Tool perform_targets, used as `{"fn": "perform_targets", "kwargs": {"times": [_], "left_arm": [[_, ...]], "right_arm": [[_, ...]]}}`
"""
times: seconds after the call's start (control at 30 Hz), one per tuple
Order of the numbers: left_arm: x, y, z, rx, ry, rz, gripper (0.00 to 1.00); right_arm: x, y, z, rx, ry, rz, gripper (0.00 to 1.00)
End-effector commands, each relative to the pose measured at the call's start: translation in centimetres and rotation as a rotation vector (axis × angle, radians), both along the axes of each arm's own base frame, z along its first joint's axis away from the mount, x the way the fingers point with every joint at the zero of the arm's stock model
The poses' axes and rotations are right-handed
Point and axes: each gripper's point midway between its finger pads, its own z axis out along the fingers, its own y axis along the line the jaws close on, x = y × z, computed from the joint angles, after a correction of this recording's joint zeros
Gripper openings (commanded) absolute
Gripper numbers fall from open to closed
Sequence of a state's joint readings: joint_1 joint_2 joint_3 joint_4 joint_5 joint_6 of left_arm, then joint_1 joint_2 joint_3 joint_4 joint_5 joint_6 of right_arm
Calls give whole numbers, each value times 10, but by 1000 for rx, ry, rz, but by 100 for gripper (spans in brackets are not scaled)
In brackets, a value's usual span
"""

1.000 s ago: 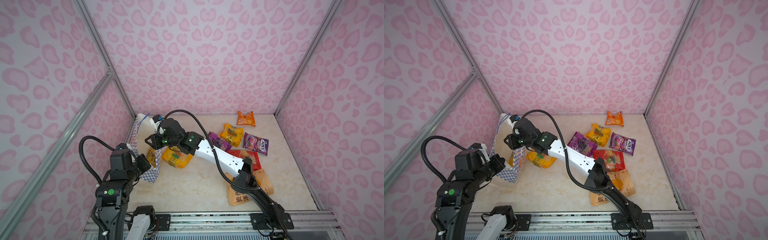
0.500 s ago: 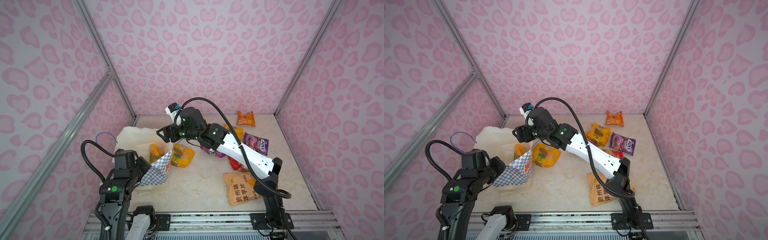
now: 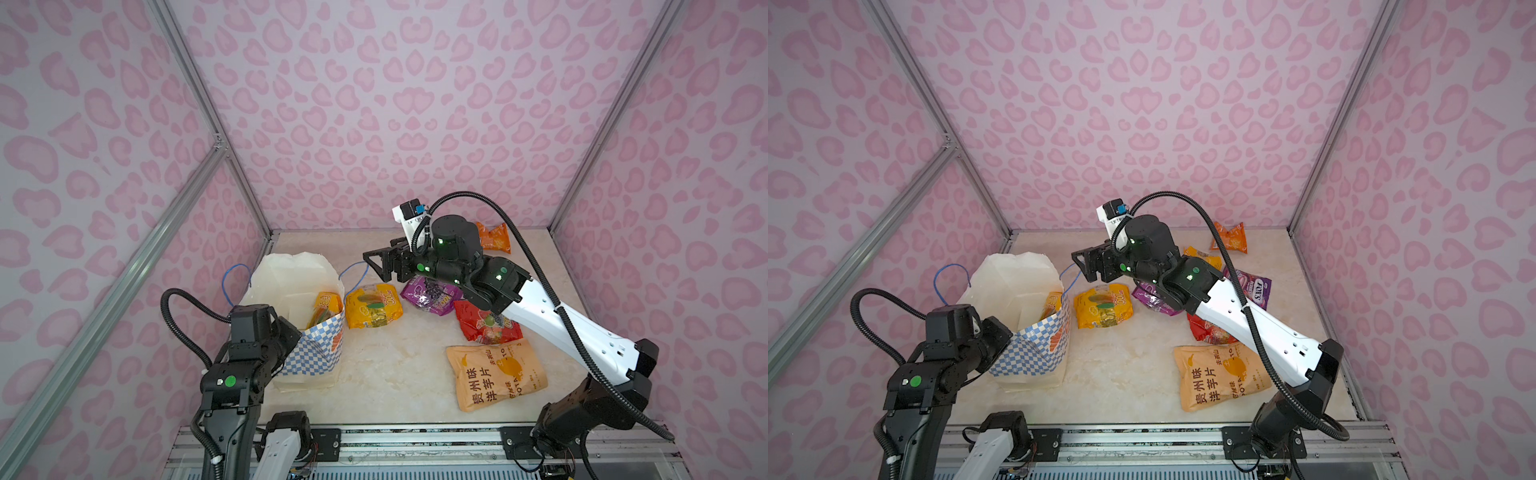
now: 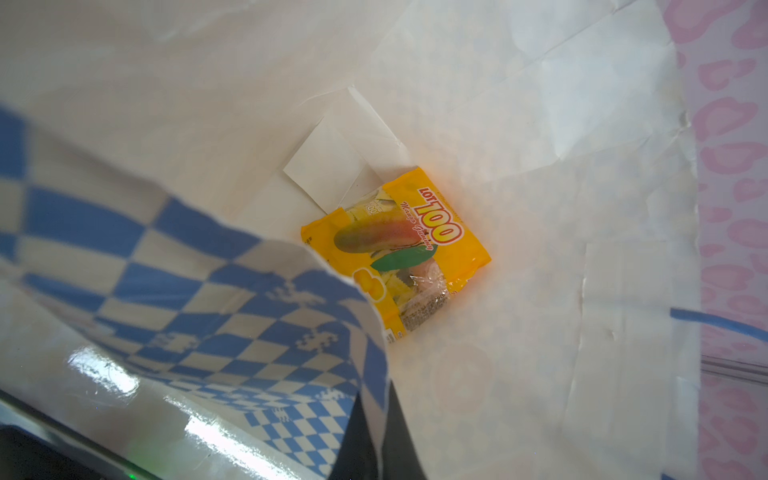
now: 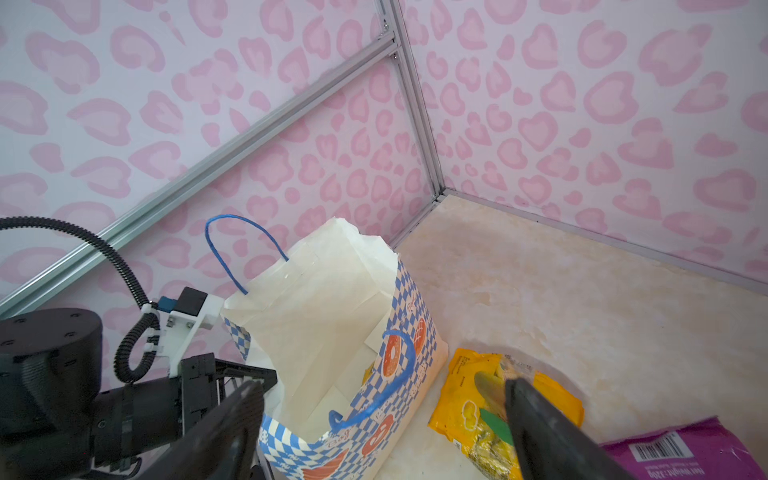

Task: Place the snacks into the paper bag
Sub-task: 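Grasp the second yellow LOT100 pack with the right gripper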

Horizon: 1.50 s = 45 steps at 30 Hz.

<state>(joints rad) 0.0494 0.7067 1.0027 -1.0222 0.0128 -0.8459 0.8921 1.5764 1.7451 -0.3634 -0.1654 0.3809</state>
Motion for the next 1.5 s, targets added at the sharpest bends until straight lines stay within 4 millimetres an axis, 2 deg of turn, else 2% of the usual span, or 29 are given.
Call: {"fn": "perform_targets", "kwargs": {"times": [0.0,0.13,0.3,0.57,0.77,0.87,0.97,1.23,1.3,1.47], "left_arm": [[20,2,17,28,-56,-18,3],[39,2,17,38,-61,-38,3],[69,5,24,65,-82,-50,3],[122,6,57,39,-156,-52,3],[144,8,60,-28,-183,-15,3],[145,15,47,-63,-152,26,3],[134,14,36,-115,-119,32,3],[84,-10,39,-278,-115,-13,3],[78,-21,37,-359,-118,-32,3],[72,-41,27,-508,-102,-63,3]], "right_arm": [[20,-15,-32,-34,68,-59,92],[38,-39,-92,-96,183,-154,92],[44,-54,-168,-182,315,-196,92],[43,-48,-255,-220,488,-174,92],[43,-35,-311,-271,628,-128,91],[46,-33,-326,-265,654,-134,91],[49,-30,-335,-259,666,-134,91],[53,-19,-363,-226,733,-121,88],[54,-16,-367,-209,743,-115,81],[59,-7,-367,-147,749,-97,73]]}}
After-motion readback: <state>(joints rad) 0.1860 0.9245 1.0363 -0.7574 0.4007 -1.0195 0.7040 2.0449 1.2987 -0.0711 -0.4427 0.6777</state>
